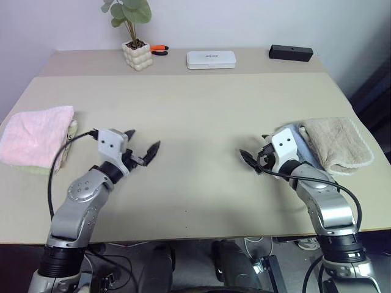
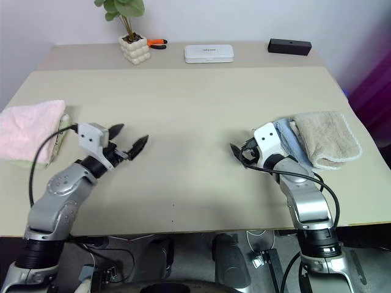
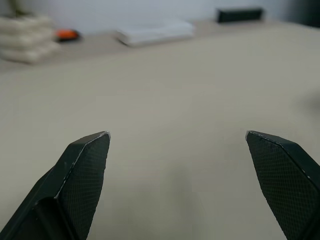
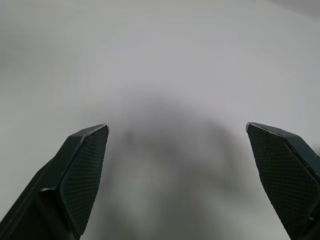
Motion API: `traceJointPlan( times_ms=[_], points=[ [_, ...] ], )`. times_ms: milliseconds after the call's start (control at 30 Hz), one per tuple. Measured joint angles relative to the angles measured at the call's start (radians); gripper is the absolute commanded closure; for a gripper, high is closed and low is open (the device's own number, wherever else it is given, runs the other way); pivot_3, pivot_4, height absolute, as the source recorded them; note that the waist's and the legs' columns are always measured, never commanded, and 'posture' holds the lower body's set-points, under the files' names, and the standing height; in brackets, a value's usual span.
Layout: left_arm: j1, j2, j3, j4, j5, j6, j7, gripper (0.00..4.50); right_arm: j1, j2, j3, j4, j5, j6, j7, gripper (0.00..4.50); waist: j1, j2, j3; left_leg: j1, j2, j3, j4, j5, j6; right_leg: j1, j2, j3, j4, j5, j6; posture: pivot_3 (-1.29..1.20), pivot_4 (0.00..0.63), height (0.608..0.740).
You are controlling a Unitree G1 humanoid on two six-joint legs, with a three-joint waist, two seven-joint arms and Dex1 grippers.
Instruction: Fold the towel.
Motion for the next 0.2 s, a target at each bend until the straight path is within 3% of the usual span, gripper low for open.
traceJointPlan(
  times_ms=[200],
  points=[
    [0.001, -0.007, -0.001, 0.019, 0.023, -0.004, -0.06, 0.04, 0.012, -0.01, -0.038, -0.007, 0.024, -0.002, 0.016, 0.0, 0.007, 0.0, 0.0, -0.001, 0.0, 0.0, 0.002, 0.0, 0.0, 0.001, 0.0, 0.0, -0.001, -0.001, -0.002, 0.0, 0.15, 0.737]
  ],
)
